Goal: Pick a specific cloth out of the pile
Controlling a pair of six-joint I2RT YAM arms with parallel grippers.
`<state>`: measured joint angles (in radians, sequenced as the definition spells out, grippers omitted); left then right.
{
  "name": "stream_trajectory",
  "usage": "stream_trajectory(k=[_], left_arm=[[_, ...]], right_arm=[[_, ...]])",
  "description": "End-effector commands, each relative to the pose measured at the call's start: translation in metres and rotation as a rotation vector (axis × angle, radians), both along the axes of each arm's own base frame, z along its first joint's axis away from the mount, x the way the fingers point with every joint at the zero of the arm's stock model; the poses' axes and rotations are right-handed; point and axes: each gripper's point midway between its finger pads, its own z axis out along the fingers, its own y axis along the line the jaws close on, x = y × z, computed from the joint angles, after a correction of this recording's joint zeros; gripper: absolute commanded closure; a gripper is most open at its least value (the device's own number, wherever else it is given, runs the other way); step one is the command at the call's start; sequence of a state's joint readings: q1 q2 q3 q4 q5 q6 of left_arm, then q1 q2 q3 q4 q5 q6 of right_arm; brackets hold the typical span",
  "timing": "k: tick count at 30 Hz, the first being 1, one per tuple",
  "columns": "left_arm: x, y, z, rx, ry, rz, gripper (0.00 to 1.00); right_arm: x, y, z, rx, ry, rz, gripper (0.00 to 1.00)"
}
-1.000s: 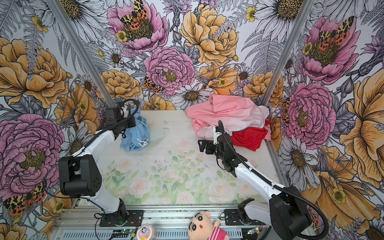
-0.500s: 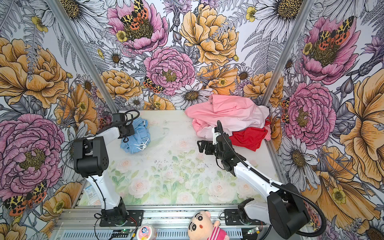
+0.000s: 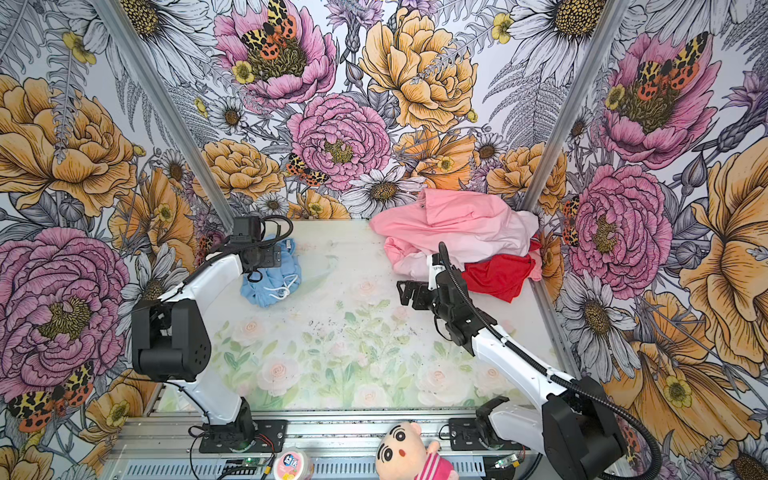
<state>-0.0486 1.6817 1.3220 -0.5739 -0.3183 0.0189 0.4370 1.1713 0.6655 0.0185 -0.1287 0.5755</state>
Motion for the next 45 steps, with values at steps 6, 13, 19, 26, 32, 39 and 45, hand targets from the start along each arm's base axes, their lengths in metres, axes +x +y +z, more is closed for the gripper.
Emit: stream_trajectory(k=[6,13,19,26,32,39,45], left_arm=[[-0.100,-0.033,-0.028,-0.063,0.264,0.010,0.12],[-0.124,-0.033,-0.078,-0.044,0.420,0.003,0.18],[-0.096,-0.014,-0.084,0.099,0.408,0.047,0.13],[-0.062,0.001,-0.085,0.120,0.355,0.097,0.46],[-0.053,0.005,-0.046,0.129,0.242,0.104,1.00],[-0.033,-0.008,0.007,-0.071,0.106,0.008,1.00],[0.013,0.002,0.004,-0.247,0.084,0.018,1.00]], right_arm=[[0.011,0.017,-0.012,0.021,0.017,0.069,0.01],[0.013,0.021,-0.018,0.035,0.030,0.080,0.00],[0.008,0.017,-0.017,0.035,0.025,0.070,0.01],[0.002,0.011,-0.019,0.020,0.029,0.060,0.01],[0.000,0.006,-0.017,0.004,0.024,0.052,0.00],[0.001,0.009,-0.019,0.015,0.033,0.062,0.00],[0.003,0.014,-0.016,0.050,0.035,0.068,0.01]])
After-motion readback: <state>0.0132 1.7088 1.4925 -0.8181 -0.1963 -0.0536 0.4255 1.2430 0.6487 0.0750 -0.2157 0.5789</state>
